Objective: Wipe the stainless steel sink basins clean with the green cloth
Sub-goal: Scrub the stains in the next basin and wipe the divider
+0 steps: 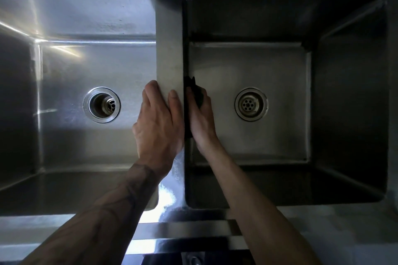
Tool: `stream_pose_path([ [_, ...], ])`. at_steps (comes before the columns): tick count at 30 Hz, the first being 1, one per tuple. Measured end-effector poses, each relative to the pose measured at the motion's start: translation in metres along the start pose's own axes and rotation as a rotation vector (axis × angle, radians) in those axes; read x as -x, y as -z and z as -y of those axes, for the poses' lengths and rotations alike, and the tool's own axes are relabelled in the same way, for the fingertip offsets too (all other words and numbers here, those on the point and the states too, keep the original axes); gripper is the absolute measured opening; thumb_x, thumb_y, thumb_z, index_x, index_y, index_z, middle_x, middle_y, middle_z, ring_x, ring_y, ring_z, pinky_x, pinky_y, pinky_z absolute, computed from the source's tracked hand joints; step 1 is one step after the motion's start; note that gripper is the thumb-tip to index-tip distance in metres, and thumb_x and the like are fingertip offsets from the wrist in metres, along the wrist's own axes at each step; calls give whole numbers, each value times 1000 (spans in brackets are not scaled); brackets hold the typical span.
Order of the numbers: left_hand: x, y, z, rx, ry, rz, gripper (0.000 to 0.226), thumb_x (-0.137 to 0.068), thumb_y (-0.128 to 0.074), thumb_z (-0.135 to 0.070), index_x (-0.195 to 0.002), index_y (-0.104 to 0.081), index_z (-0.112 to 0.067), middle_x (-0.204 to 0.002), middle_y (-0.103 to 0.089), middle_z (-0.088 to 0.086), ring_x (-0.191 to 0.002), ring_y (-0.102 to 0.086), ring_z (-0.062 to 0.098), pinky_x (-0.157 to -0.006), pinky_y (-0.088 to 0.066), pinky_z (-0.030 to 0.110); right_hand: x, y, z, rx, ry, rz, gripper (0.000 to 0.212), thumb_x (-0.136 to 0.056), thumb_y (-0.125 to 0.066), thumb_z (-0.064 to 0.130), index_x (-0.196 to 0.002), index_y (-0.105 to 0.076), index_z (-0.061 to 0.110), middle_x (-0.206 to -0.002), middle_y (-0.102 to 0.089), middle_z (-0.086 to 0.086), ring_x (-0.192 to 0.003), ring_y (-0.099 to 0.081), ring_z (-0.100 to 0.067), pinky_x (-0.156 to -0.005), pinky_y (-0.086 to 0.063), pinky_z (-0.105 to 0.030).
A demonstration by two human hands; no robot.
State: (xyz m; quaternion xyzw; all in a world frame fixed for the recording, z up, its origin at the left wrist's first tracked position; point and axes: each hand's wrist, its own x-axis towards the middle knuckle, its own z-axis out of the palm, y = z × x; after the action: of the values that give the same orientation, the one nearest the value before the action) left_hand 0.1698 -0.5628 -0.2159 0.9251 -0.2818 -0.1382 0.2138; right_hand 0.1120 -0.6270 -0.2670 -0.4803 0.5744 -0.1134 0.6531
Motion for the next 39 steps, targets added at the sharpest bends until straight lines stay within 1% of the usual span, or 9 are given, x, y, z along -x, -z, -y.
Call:
stream_pose_path([
  [4, -1, -2, 2, -21, -20, 11, 43, -109, -21, -40, -120, -49, -9, -103, -13, -23, -98, -41, 18, -66, -20, 32, 24, 8, -3, -107, 83, 61, 41, -98, -56, 51, -131, -58, 27, -132, -62, -3, -122, -62, -14, -107, -49, -36],
  [9, -1, -3, 6, -59, -28, 31, 46, -108, -18, -39, -122, -49, -8, -107, -16, -18, -101, -39, 20, -67, -22, 36, -18, 2, -21, 79, -102, 20, 41, -99, -56, 49, -123, -62, 16, -118, -68, -11, -109, -68, -25, -100, -54, -50],
  [15, -2, -2, 1, 41, 11, 11, 35, -111, -29, -37, -117, -48, -9, -101, -20, -22, -97, -44, 21, -68, -28, 35, 30, 11, -13, -101, 24, 125, 36, -99, -54, 52, -130, -56, 35, -133, -61, 3, -122, -60, -8, -106, -49, -30],
  [17, 0, 0, 2, 62, 8, -31, 28, -111, -33, -36, -117, -47, -12, -105, -38, -10, -89, -49, 25, -68, -33, 36, 23, 9, -20, -75, 5, 96, 38, -100, -55, 47, -132, -56, 26, -131, -63, -1, -119, -63, -11, -101, -51, -25],
  [19, -1, -1, 3, 9, 3, -14, 33, -111, -26, -36, -119, -47, -11, -107, -38, -4, -89, -44, 23, -69, -28, 36, -2, 4, -28, 27, -81, 77, 40, -102, -55, 43, -133, -57, 17, -127, -64, -9, -112, -65, -18, -89, -53, -18],
  [23, -4, -5, 9, -109, -36, 70, 41, -109, -19, -33, -117, -48, -5, -105, -7, -16, -85, -19, 9, -67, -13, 33, 11, 6, -23, 94, -143, 100, 47, -93, -51, 64, -129, -54, 33, -130, -58, -5, -114, -62, -18, -102, -52, -38],
  [27, -4, -4, 8, -125, -43, 83, 38, -109, -22, -33, -114, -48, -5, -102, -7, -17, -84, -12, 7, -65, -15, 35, 56, 19, -25, -46, -33, 165, 29, -99, -49, 53, -126, -48, 42, -134, -56, 0, -122, -58, -10, -105, -48, -31],
  [32, -3, -4, 6, -82, -47, 73, 44, -108, -19, -35, -119, -49, -5, -101, -7, -19, -84, -12, 3, -68, -24, 35, 18, 9, -29, 92, -235, 92, 50, -94, -54, 53, -133, -55, 22, -129, -63, -6, -115, -64, -20, -102, -53, -45],
  [39, -3, -5, 8, -87, -43, 31, 38, -110, -23, -36, -119, -47, -8, -107, -23, -11, -91, -36, 19, -67, -19, 35, 74, 18, -20, -56, -137, 102, 27, -94, -52, 53, -117, -54, 40, -126, -59, 0, -116, -60, -12, -102, -49, -33],
])
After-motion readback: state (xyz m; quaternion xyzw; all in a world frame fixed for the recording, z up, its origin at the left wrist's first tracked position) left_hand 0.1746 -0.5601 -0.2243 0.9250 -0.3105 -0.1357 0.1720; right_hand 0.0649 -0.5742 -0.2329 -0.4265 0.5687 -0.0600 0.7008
